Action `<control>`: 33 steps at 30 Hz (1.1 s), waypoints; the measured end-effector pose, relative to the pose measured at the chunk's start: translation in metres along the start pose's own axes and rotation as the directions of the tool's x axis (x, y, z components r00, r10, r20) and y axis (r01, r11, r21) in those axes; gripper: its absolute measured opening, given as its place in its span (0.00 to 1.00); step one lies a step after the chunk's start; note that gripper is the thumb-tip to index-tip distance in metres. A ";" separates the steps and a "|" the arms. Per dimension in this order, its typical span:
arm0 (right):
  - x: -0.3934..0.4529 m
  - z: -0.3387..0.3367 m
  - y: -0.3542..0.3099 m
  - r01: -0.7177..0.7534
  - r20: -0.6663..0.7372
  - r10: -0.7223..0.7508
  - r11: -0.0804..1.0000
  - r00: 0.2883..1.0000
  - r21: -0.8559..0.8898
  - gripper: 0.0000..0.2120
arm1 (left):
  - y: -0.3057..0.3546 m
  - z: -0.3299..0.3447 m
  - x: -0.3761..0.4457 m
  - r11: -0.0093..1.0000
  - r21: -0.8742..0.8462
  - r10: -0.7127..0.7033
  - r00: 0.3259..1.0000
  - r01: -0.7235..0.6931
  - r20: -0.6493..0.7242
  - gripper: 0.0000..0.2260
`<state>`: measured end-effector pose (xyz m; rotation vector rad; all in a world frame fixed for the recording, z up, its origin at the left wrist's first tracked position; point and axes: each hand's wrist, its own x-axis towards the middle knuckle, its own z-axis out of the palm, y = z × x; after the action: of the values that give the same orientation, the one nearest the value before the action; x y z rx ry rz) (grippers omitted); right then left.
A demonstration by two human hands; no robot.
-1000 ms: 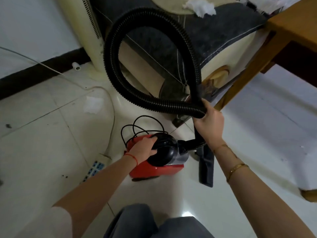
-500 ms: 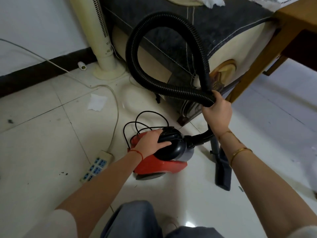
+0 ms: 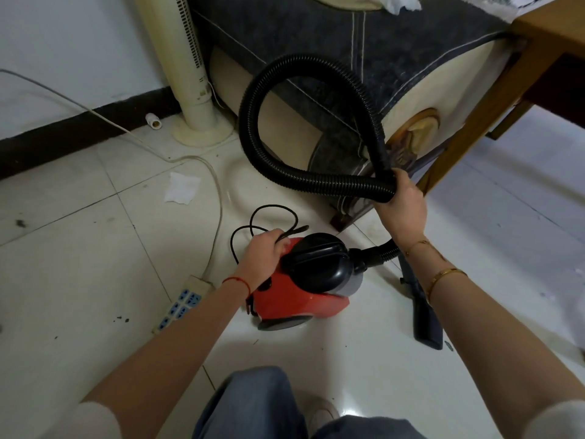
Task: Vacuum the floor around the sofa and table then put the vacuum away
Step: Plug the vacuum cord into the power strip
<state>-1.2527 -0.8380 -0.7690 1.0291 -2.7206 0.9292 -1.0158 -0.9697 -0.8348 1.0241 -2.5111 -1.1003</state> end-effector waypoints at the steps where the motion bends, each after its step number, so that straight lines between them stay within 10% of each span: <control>1: -0.001 0.000 0.000 0.013 -0.002 -0.013 1.000 1.000 -0.005 0.28 | -0.002 -0.006 -0.002 1.000 -0.001 -0.025 0.999 0.025 -0.034 0.09; 9: -0.033 0.001 -0.025 0.270 -0.005 -0.273 0.955 0.962 -0.127 0.51 | -0.038 -0.055 -0.029 0.994 -0.078 -0.087 0.974 0.072 -0.209 0.10; 17: -0.084 0.029 -0.100 0.775 0.013 -0.782 0.615 0.623 -0.147 0.16 | -0.066 -0.083 -0.070 0.981 -0.068 -0.192 0.946 0.181 -0.260 0.09; 33: -0.138 0.128 -0.160 0.527 0.586 -0.487 0.842 0.648 0.116 0.08 | -0.107 -0.110 -0.144 0.942 -0.051 -0.335 0.909 0.333 -0.249 0.08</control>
<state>-1.0300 -0.9265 -0.8303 2.2443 -2.5526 0.4471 -0.8059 -0.9858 -0.8235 1.5300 -2.1785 -0.9817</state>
